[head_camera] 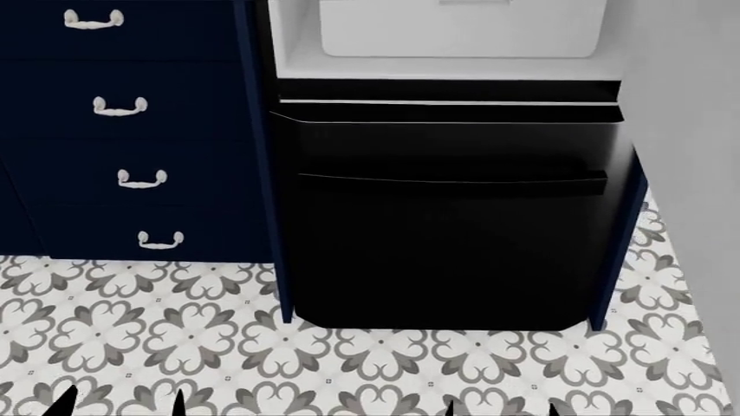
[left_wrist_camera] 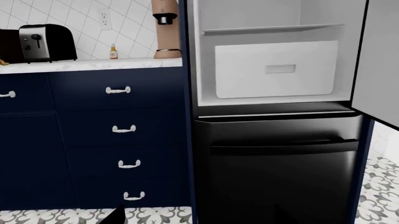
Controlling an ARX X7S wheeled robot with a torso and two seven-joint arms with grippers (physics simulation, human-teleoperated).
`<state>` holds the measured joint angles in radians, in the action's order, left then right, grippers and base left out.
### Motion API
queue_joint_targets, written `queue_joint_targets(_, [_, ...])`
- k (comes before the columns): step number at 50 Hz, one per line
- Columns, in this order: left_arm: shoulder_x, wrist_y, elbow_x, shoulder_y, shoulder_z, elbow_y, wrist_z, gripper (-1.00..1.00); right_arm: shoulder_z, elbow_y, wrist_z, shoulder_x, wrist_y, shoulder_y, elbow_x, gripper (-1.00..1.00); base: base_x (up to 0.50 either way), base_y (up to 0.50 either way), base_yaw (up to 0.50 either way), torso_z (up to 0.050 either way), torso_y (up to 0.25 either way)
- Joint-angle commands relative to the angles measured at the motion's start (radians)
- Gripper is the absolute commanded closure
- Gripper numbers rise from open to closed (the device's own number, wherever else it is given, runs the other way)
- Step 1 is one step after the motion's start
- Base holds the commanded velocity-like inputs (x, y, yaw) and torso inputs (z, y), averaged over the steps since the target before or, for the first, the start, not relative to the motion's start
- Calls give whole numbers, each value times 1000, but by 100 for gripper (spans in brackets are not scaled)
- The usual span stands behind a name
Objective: Close the fridge door
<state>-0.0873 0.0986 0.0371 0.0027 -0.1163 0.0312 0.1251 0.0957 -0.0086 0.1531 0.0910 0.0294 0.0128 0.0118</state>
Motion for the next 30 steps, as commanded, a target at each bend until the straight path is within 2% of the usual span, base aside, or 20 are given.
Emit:
queue_joint_targets(1, [-13, 29, 3, 2, -18, 9, 21, -100, 11, 1, 18, 16, 46, 9, 13, -100, -59, -500, 0, 0, 0])
queue_joint_targets(24, [-35, 33, 11, 6, -51, -11, 48, -100, 19, -7, 44, 42, 38, 12, 42, -100, -59, -500, 0, 0, 0])
queue_joint_targets(30, [-39, 25, 20, 5, -52, -21, 56, -100, 21, -17, 61, 47, 28, 16, 34, -100, -301, -389, 0, 0, 0])
